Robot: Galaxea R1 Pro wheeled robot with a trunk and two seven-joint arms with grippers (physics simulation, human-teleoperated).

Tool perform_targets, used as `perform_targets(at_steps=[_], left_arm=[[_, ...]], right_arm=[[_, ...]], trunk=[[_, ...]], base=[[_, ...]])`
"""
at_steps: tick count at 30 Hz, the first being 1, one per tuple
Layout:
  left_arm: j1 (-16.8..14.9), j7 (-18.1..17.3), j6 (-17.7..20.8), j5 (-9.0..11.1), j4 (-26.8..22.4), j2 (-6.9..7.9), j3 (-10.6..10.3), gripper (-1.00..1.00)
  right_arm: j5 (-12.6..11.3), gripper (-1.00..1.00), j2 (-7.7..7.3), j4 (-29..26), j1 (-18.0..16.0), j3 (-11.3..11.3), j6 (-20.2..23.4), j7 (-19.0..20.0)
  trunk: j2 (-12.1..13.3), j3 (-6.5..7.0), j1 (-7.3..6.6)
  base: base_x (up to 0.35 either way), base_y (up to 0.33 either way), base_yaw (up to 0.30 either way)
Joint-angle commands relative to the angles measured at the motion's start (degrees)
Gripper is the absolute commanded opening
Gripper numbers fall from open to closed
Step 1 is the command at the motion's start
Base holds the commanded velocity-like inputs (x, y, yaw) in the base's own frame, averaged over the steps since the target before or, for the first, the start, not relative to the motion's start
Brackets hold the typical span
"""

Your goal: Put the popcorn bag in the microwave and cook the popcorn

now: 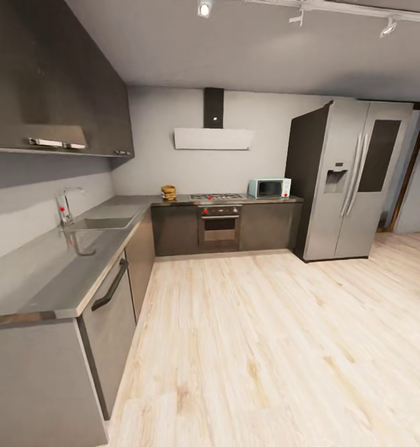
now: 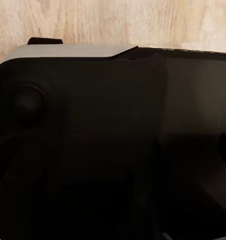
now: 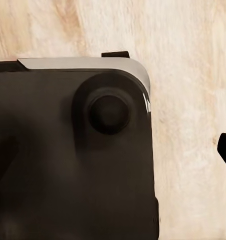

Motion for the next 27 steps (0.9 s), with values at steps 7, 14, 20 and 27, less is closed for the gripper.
perform_targets(at_steps=[7,14,20,27], left_arm=[[0.0,0.3,-0.1,0.3,0.0,-0.06,0.0,1.0],[0.0,0.4,-2.6,0.3,0.1,-0.06,0.0,1.0],[0.0,0.4,-2.7,0.4,0.2,-0.06,0.0,1.0],[0.0,0.4,-2.7,0.4,0.2,-0.06,0.0,1.0]], right_arm=[[-0.3,1.0,-0.05,0.1,0.0,-0.2,-0.5,0.0],[-0.3,1.0,-0.05,0.1,0.0,-0.2,-0.5,0.0],[-0.3,1.0,-0.05,0.1,0.0,-0.2,-0.5,0.0],[-0.3,1.0,-0.05,0.2,0.0,-0.2,-0.5,0.0]], trunk=[[0.0,0.14,0.0],[0.0,0.33,0.0],[0.0,0.5,0.0],[0.0,0.69,0.0]], base=[[0.0,0.0,-0.24],[0.0,0.0,-0.24],[0.0,0.0,-0.24],[0.0,0.0,-0.24]])
